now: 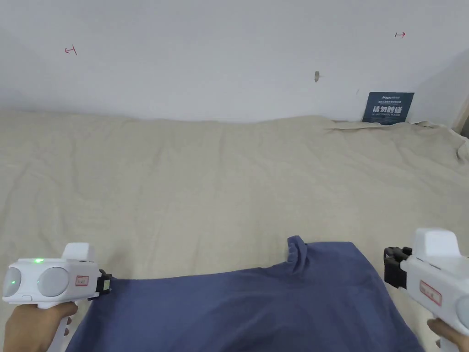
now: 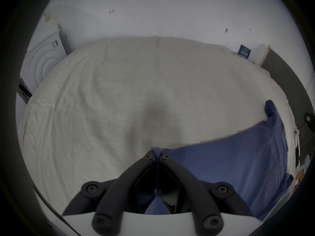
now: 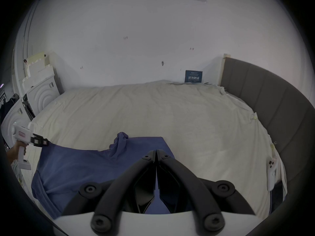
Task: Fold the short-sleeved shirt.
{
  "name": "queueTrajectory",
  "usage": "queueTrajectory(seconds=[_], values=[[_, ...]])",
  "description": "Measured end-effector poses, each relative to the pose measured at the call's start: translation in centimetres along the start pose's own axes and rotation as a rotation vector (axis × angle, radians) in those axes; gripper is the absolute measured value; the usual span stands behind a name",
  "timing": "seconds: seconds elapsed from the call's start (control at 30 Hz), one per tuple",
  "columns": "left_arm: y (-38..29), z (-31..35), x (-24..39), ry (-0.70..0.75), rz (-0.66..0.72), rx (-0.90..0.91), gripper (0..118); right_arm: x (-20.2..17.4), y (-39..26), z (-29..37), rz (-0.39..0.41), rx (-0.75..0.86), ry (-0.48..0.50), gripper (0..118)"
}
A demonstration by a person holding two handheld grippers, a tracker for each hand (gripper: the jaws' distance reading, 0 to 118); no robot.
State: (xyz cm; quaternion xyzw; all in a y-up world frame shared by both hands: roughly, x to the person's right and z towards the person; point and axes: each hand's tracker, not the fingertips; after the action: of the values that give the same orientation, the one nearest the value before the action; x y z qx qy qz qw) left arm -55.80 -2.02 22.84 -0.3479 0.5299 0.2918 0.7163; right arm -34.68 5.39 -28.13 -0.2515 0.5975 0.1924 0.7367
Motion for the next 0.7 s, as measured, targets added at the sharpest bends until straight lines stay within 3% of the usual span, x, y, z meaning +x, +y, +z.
queueTrajectory(seconds=[0.07, 0.13, 0.2, 0.23, 0.27, 0.47, 0.57, 0.7], values=[[-0.1, 1.6, 0.1, -0.030, -0.011, 0.034, 0, 0.6, 0.7, -3.0, -0.017, -0.071, 0.019, 6], [-0.2, 3.1, 0.4, -0.038, -0.024, 0.057, 0, 1.4, 1.0, -6.0, -0.037, -0.134, 0.006, 35], [-0.4, 4.1, 0.4, -0.045, -0.027, 0.078, 0, 1.9, 0.7, -8.6, -0.046, -0.201, -0.018, 81], [-0.5, 4.5, 0.3, -0.051, -0.025, 0.081, 0, 2.0, 0.5, -9.9, -0.037, -0.225, -0.034, 93], [-0.8, 4.6, 0.2, -0.055, -0.024, 0.085, 0, 2.2, 0.3, -10.9, -0.031, -0.253, -0.044, 95], [-0.7, 4.9, -0.8, -0.068, -0.012, 0.093, 0, 1.7, -0.9, -14.3, 0.033, -0.342, -0.103, 92], [-0.8, 4.4, -0.9, -0.061, -0.008, 0.084, 0, 1.2, -1.1, -15.1, 0.043, -0.357, -0.113, 72], [-1.0, 4.7, -1.0, -0.060, 0.013, 0.076, 0, 1.3, -1.3, -16.2, 0.071, -0.385, -0.076, 22]])
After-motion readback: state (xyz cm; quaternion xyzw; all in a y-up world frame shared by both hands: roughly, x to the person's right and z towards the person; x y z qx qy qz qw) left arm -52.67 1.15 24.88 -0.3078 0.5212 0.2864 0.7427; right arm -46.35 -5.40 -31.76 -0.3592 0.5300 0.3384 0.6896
